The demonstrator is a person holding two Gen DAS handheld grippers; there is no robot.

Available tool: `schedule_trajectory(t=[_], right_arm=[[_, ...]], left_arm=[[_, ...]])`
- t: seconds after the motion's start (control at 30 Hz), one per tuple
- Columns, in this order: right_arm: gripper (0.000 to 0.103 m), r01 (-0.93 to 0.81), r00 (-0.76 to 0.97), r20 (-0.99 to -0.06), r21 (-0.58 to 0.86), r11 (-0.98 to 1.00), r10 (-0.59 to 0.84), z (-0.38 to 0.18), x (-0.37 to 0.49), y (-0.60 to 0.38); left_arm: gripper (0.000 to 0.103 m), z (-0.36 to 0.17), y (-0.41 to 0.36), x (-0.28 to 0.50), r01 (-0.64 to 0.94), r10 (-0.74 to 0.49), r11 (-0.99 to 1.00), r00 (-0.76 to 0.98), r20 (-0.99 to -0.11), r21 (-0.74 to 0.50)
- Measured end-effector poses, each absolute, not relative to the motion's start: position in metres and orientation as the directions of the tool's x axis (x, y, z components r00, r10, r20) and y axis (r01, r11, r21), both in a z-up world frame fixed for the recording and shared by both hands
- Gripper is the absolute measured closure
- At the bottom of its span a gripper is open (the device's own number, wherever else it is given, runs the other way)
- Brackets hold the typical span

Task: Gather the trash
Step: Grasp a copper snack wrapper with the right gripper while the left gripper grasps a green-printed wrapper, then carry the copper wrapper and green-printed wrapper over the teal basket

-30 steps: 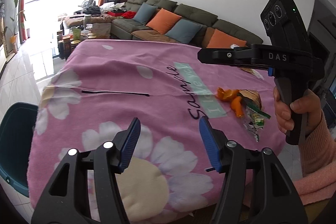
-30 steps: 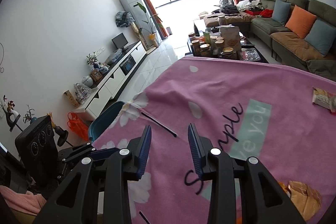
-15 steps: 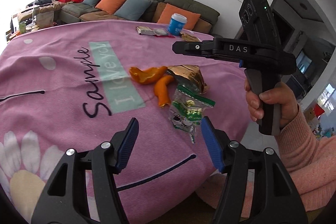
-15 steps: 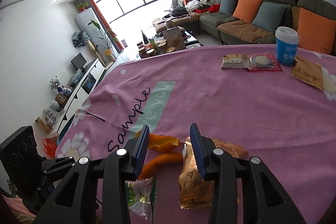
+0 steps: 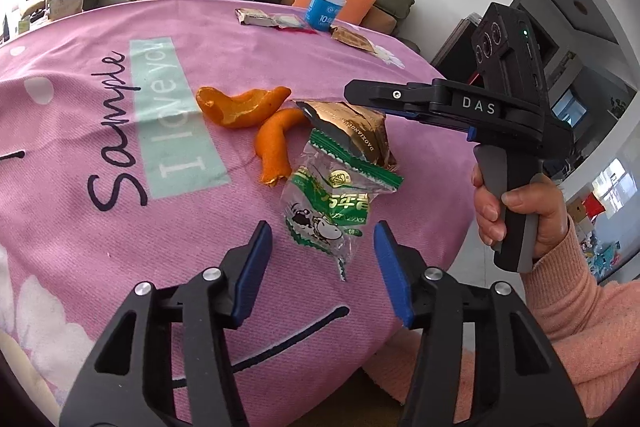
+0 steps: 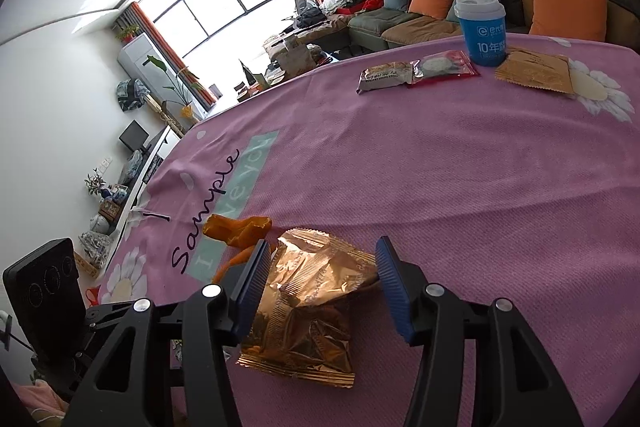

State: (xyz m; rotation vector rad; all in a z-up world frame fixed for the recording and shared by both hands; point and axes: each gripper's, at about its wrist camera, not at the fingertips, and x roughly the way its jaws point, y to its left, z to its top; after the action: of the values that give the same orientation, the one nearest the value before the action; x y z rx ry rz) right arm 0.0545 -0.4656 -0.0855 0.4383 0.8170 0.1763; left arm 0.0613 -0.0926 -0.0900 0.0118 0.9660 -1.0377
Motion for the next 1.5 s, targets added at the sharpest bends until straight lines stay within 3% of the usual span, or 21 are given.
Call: schedule_trajectory(t=[0.17, 0.23, 0.43, 0.53, 0.6, 0.67, 1.5], right_arm=[[0.043, 0.025, 0.685, -0.649, 0.475, 0.880, 0.331, -0.085, 0.048, -0.475], [0.043, 0.024, 0.680, -0.645, 0.494, 0.869, 0.348, -0.087, 0.044, -0.476], [0.044, 0.000, 0.654, -0.637, 0.540, 0.842, 0.408, -0.096, 0.042, -0.471], [0.053, -0.021, 0.639, -0.626, 0.567, 0.823, 0.447, -0.099, 0.042, -0.467], [0.065, -0.032, 0.637, -0.616, 0.580, 0.814, 0.464, -0.100, 0.042, -0.466], [0.067, -0.040, 0.640, -0.613, 0.576, 0.816, 0.464, -0.098, 0.041, -0.465], [0.069, -0.182, 0.660, -0.548, 0.546, 0.817, 0.513, -0.058, 0.048, -0.421]], left_arm=[[0.060, -0.091, -0.091, 0.067, 0.717, -0.728, 0.542, 0.142, -0.670, -0.437], [0.067, -0.092, -0.092, 0.068, 0.718, -0.730, 0.539, 0.137, -0.670, -0.441], [0.072, -0.091, -0.095, 0.068, 0.721, -0.735, 0.536, 0.141, -0.664, -0.440], [0.074, -0.090, -0.094, 0.067, 0.725, -0.733, 0.538, 0.150, -0.663, -0.431], [0.075, -0.089, -0.093, 0.065, 0.726, -0.733, 0.539, 0.156, -0.663, -0.426], [0.075, -0.088, -0.091, 0.065, 0.728, -0.732, 0.542, 0.163, -0.662, -0.420], [0.079, -0.061, -0.024, 0.057, 0.691, -0.696, 0.640, 0.337, -0.634, -0.336]])
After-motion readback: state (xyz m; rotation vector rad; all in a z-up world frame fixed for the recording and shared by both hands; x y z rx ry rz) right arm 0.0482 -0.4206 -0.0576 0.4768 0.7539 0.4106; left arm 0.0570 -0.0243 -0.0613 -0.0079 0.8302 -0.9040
